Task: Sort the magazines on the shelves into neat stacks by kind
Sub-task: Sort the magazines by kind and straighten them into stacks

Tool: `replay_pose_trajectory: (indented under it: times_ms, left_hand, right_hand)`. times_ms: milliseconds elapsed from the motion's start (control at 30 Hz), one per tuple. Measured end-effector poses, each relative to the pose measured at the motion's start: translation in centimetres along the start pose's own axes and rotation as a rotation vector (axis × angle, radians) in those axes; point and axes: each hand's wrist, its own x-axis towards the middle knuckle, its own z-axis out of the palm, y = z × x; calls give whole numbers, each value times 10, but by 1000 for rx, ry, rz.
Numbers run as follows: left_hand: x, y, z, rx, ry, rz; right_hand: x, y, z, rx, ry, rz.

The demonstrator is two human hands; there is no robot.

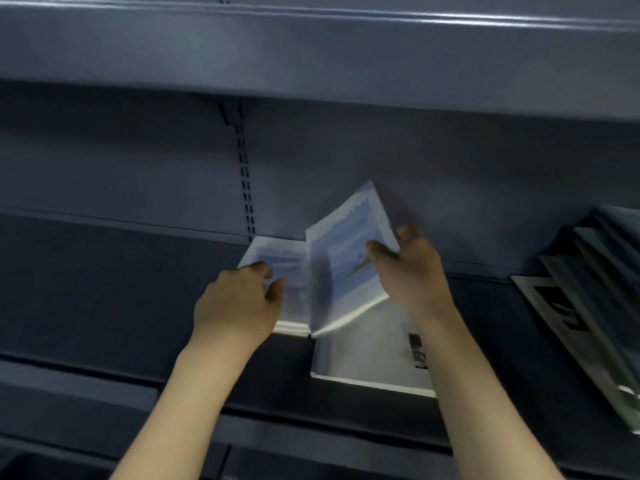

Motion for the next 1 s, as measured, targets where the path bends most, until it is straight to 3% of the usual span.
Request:
replay_pose_trajectory:
  times_ms: [167,400,500,700,1000]
  left_hand:
    - [-3,-36,-11,50,-32,-120]
    - [-15,-79,-27,81,19,-245]
    - [-18,-90,-28,64,35,-268]
    - [-16,-91,-18,-6,50,-244]
    - [-19,-80,-7,-39,54,-191]
  right_hand:
    - [5,-15,63,255,-23,18]
    - [7,-18,125,284,-151,143]
    - [6,-4,133,153,-232,214]
    - [6,8,122,-231,-323,123]
    - [11,13,122,-412,-325,113]
